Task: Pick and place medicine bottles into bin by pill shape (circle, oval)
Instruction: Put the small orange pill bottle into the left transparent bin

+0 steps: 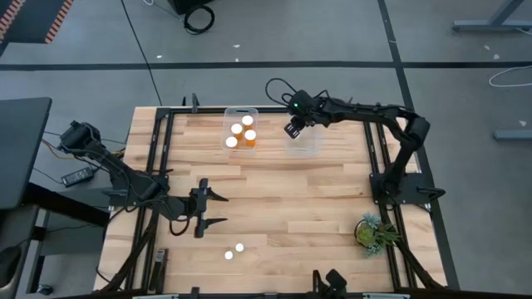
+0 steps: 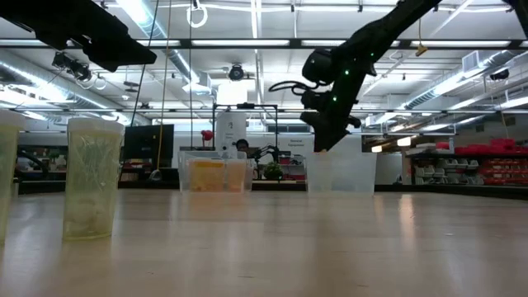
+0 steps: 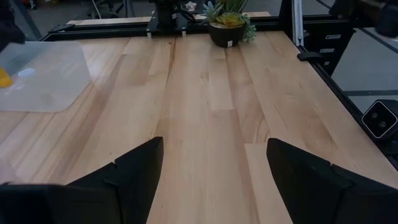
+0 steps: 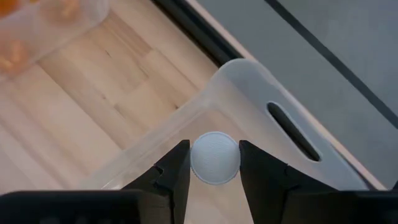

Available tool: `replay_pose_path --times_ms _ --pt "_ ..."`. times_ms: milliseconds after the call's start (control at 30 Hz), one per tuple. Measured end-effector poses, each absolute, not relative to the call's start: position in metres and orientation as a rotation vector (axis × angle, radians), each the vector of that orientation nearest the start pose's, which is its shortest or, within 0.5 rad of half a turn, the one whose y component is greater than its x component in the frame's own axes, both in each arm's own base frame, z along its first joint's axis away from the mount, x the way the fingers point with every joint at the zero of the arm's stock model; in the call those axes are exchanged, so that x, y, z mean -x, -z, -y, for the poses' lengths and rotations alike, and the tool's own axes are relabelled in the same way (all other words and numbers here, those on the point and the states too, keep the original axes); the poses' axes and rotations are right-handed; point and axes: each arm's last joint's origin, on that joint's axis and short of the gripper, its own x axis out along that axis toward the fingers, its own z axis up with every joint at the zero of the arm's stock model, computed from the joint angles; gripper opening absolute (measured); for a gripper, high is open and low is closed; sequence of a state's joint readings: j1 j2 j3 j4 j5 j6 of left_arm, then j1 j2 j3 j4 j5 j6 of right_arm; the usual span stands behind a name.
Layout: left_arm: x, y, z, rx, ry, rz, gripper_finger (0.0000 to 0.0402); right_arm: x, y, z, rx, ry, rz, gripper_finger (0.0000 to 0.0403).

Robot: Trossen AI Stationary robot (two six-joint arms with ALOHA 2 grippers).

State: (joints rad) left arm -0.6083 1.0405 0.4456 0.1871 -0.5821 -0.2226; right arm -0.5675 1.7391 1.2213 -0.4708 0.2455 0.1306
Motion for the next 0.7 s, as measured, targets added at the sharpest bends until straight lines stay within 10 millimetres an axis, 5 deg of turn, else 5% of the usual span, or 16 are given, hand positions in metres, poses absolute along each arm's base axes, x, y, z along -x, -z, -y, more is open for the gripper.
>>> replay_pose_path --times_ms 700 --pt "-0.179 -0.207 0.105 -0.008 -0.012 -0.338 0.0293 -0.295 -0.204 0.216 -0.324 0.839 -0.945 0.0133"
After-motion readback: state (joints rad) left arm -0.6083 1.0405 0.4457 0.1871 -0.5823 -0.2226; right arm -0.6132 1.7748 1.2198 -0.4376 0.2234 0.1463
